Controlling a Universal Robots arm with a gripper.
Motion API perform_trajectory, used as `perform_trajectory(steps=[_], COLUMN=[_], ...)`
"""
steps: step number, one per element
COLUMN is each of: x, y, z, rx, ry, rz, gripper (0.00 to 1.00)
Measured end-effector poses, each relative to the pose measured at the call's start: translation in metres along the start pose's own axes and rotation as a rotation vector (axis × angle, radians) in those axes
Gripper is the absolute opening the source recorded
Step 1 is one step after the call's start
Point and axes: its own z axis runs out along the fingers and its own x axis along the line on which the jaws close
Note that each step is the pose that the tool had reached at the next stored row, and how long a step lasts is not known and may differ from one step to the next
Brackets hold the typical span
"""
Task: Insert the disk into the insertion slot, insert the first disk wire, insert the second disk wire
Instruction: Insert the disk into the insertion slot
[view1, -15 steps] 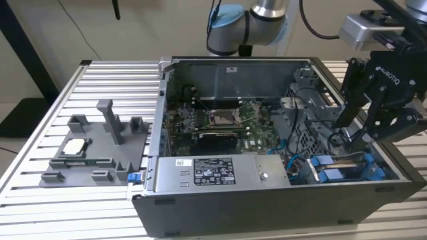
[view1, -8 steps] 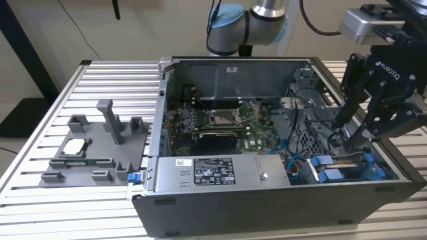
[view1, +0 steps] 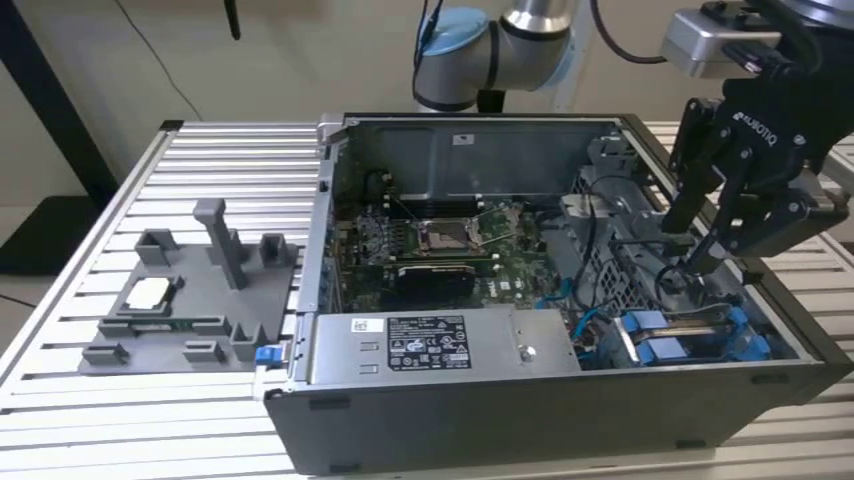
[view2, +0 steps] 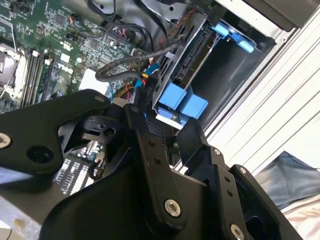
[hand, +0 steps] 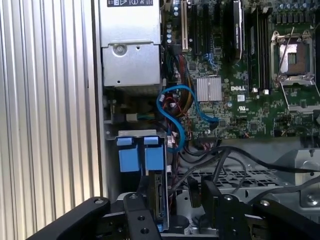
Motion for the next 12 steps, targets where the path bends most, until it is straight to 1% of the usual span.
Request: perform_trajectory(steps=[5,12], x=[-0.0012,-0.0026], y=[-0.0001,-0.0001], z=[0.003,0.0044], rx=[0.0258,0.0271], ry=[-0.001,-0.001], rz=[-0.012,-0.012], gripper=[0.53,0.53])
